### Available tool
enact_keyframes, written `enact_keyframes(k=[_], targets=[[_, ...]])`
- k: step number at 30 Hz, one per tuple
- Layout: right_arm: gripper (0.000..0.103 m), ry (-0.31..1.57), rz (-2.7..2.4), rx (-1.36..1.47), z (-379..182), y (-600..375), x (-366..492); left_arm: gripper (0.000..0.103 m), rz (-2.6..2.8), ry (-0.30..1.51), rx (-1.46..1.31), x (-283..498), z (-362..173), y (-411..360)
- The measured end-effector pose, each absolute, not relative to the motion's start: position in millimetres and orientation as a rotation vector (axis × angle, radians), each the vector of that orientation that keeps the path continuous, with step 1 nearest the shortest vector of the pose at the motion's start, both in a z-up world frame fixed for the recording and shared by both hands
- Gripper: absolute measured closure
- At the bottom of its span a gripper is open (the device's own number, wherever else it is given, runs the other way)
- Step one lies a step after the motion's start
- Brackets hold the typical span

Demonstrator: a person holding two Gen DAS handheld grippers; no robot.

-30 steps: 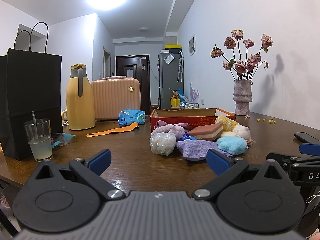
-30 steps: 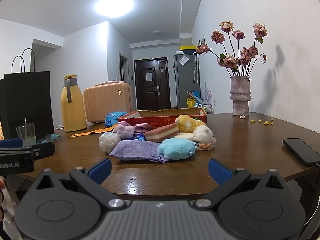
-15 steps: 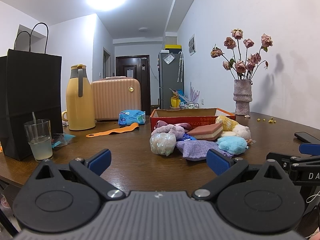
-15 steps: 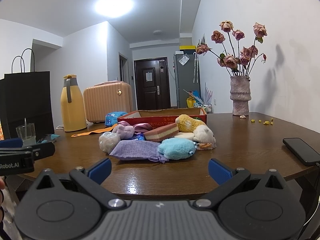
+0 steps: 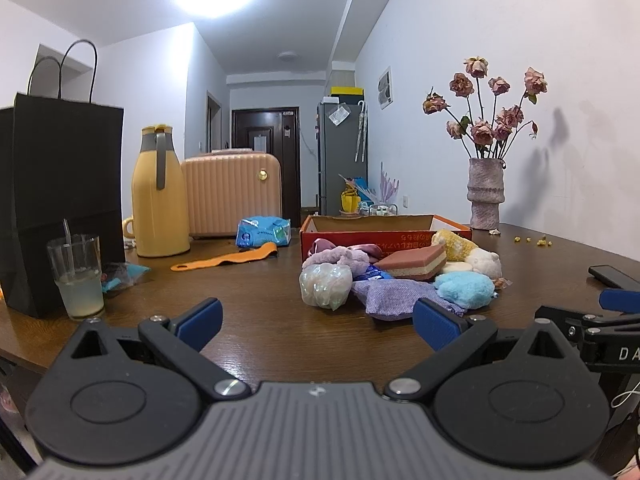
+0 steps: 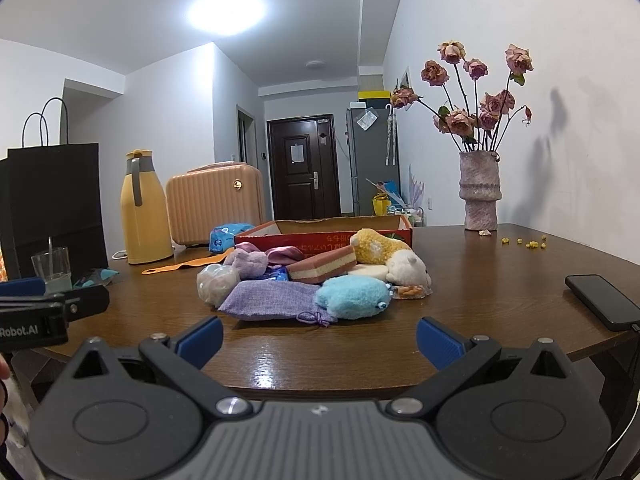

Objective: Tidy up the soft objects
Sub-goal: 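Reach the left gripper to the purple cloth pouch and close on it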

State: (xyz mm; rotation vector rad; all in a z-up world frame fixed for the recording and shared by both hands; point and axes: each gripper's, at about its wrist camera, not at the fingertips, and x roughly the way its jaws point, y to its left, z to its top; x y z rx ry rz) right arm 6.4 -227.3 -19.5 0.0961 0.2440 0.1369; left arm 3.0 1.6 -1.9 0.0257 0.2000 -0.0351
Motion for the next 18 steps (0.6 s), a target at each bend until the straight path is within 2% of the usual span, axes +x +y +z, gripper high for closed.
enact_keyframes(k=[8,18], targets=[[0.0,0.262,0.107,0.135,-26,-237,16,0.0,-0.024,0.268,-0.009,26,-9,10],[0.0,0.327,0.159,0.094,-42,-235,72,0.0,-0.022,0.33,-0.019,88,-9,2]])
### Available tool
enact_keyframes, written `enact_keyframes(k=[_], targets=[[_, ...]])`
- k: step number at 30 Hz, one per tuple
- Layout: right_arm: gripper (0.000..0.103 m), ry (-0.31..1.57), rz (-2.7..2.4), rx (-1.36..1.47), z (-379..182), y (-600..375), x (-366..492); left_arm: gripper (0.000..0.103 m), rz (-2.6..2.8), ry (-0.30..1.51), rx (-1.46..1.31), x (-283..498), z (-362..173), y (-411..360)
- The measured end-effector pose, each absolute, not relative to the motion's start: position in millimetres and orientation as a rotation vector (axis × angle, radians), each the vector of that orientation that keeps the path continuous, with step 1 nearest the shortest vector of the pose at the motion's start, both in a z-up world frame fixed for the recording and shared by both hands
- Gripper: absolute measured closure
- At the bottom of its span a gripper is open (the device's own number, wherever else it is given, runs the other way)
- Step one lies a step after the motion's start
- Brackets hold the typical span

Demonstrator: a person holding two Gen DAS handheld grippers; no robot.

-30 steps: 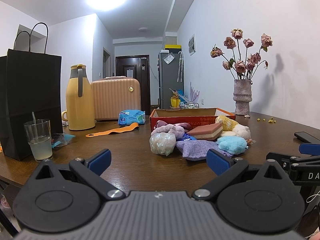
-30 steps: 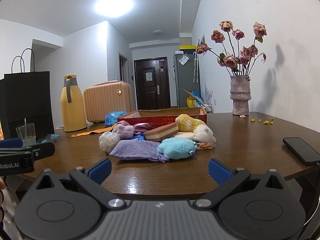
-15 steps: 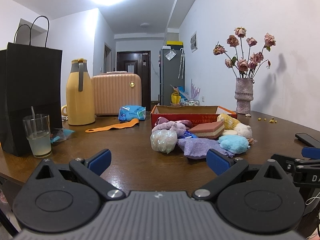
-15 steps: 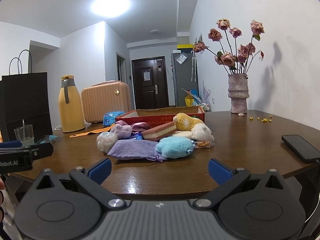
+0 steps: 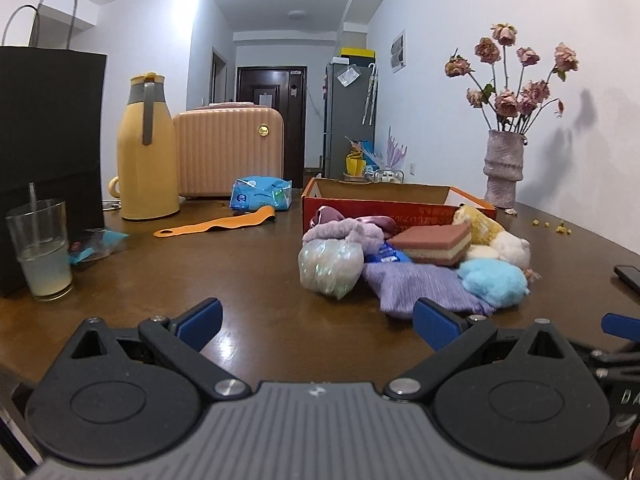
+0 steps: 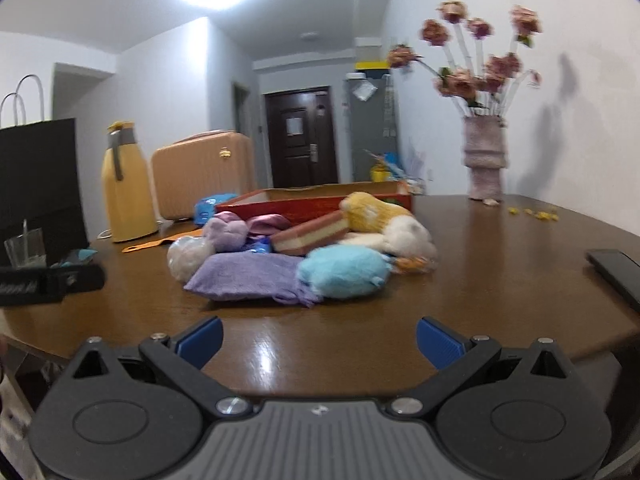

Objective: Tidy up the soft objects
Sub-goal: 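Reach the left gripper to the purple cloth pouch and close on it, then lift the purple pouch with the left gripper and carry it toward the box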

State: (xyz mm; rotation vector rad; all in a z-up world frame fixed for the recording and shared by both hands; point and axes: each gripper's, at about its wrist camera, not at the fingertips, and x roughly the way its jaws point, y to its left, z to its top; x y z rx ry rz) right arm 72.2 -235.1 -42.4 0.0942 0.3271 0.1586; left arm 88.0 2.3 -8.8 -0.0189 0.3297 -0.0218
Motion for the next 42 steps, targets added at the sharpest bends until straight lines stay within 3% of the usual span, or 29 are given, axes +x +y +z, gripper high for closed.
enact_keyframes(k=[6,7,8,10,13,15,17,19,21,25,28,32,34,35,36,42], targets=[[0.016,0.346,0.237,0.125,-31,-231,124,0.003,-0.072,0.386,-0.035,136,-4,-13],[0.024,0.355,0.241,0.129,-30,-231,135,0.005,-0.075,0.403,-0.022,144,-5,-17],[0.03,0.363,0.242,0.134,-29,-231,144,0.012,-0.082,0.418,-0.01,150,-6,-21],[0.055,0.376,0.258,0.156,-28,-231,159,0.027,-0.12,0.454,-0.003,164,-11,-27],[0.07,0.396,0.283,0.189,-27,-229,179,0.049,-0.182,0.534,-0.024,183,-21,-32],[0.071,0.421,0.328,0.194,-28,-224,190,0.073,-0.211,0.578,-0.042,192,-27,-34],[0.071,0.462,0.356,0.174,-33,-219,198,0.086,-0.236,0.619,-0.055,200,-31,-34],[0.071,0.494,0.347,0.159,-38,-215,205,0.093,-0.236,0.622,-0.065,202,-32,-33],[0.069,0.516,0.326,0.175,-41,-218,210,0.095,-0.247,0.616,-0.071,198,-30,-29],[0.052,0.508,0.261,0.177,-41,-222,209,0.094,-0.251,0.649,-0.075,181,-27,-13],[0.046,0.487,0.278,0.217,-37,-222,201,0.091,-0.239,0.652,-0.096,170,-24,-2],[0.042,0.478,0.339,0.227,-37,-209,202,0.052,-0.193,0.608,-0.091,169,-20,0],[0.043,0.49,0.312,0.199,-38,-200,212,0.059,-0.204,0.59,-0.089,175,-19,-3],[0.044,0.504,0.298,0.18,-39,-195,217,0.078,-0.211,0.593,-0.086,180,-19,-6],[0.046,0.521,0.285,0.157,-40,-190,224,0.088,-0.218,0.599,-0.085,184,-19,-9],[0.064,0.559,0.275,0.07,-47,-173,224,0.093,-0.222,0.598,-0.048,179,-27,-14]])
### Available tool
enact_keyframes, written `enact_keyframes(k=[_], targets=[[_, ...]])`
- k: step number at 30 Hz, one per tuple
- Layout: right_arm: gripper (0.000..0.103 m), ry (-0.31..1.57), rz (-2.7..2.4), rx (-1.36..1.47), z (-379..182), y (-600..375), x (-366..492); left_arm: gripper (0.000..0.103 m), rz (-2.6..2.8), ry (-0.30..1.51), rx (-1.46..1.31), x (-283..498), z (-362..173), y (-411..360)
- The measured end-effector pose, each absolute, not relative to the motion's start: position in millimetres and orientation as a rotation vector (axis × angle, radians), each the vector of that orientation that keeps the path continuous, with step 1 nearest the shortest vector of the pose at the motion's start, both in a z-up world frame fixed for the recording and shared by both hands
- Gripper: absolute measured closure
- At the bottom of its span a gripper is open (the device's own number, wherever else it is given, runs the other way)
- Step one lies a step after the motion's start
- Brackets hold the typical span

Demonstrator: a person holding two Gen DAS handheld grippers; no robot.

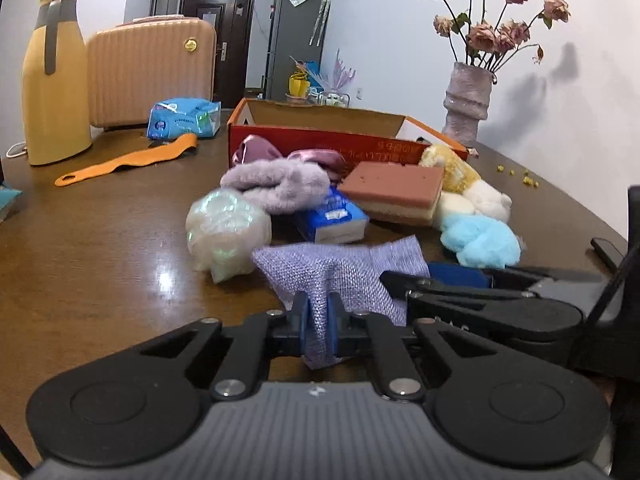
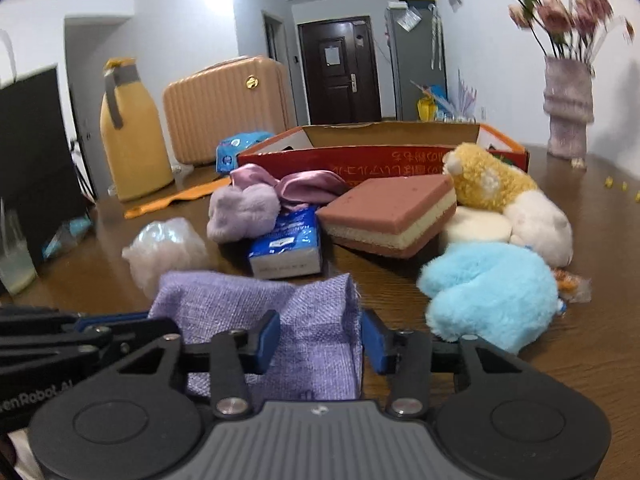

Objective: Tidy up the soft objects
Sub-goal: 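Lift the purple pouch with the left gripper and carry it toward the box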

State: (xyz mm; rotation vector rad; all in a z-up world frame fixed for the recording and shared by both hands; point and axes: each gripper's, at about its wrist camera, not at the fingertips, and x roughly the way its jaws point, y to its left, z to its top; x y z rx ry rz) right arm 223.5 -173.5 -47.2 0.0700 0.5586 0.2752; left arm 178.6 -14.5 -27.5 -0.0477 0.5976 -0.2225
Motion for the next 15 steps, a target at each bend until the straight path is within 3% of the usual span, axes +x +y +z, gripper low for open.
enact_keyframes(k=[6,9,15], targets=[[0.083,0.536,0.282,0.04,-49,-168,196,0.095,-0.207,0.605,-0.064,158,-32,-2],[0.099,0.515,0.298,0.042,-45,-168,172,0.095,-0.201,0.601,-0.076,143,-32,4],[0.1,0.501,0.344,0.072,-40,-174,134,0.095,-0.217,0.595,-0.102,110,-32,10]])
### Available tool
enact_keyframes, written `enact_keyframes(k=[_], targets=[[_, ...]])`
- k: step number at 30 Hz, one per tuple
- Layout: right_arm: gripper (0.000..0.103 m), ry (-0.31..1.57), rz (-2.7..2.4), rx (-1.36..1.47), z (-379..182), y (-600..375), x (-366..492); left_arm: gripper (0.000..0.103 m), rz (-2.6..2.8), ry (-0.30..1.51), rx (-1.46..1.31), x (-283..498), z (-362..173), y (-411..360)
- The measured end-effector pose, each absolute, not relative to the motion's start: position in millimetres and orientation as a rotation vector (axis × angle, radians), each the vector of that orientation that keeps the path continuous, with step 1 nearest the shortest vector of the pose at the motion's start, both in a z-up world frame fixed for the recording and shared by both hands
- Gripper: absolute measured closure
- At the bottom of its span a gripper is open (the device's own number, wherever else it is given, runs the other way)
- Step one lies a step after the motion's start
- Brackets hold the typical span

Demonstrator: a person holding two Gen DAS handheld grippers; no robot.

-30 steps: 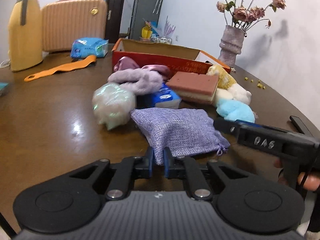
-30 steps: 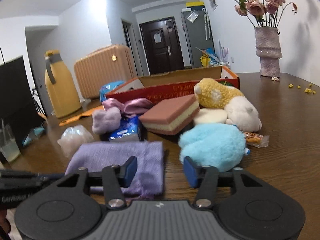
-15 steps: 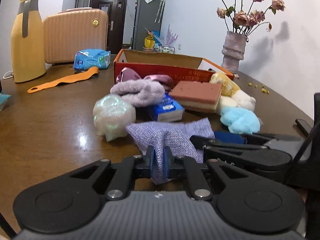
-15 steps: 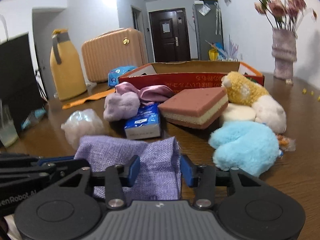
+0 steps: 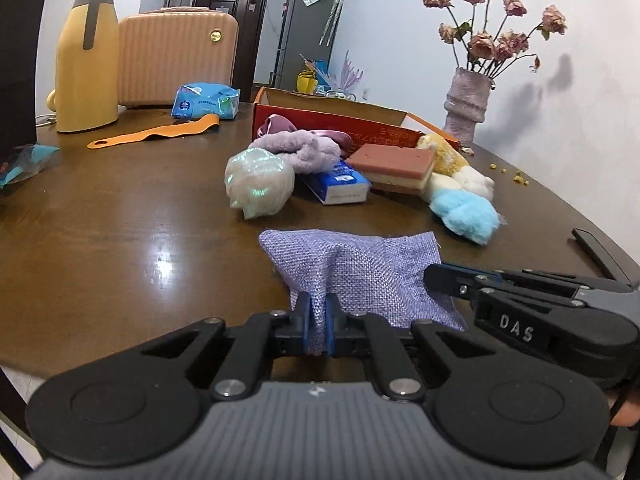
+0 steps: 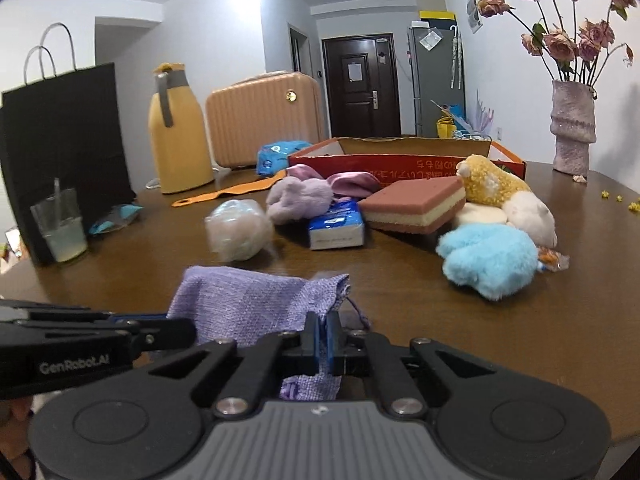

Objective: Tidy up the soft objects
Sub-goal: 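Lift the purple pouch with the left gripper and carry it toward the box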

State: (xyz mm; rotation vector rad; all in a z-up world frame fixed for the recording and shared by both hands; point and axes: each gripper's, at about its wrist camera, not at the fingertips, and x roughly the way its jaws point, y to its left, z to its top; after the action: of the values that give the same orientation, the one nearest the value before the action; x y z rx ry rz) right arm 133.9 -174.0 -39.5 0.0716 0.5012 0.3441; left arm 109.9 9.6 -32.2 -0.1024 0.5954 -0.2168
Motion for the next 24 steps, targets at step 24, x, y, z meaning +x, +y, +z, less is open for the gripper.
enact_keyframes(k=[24], targets=[[0.074,0.479,0.279,0.14,-55,-187,145,0.095,-0.262,0.577,-0.091,100,-34,5]])
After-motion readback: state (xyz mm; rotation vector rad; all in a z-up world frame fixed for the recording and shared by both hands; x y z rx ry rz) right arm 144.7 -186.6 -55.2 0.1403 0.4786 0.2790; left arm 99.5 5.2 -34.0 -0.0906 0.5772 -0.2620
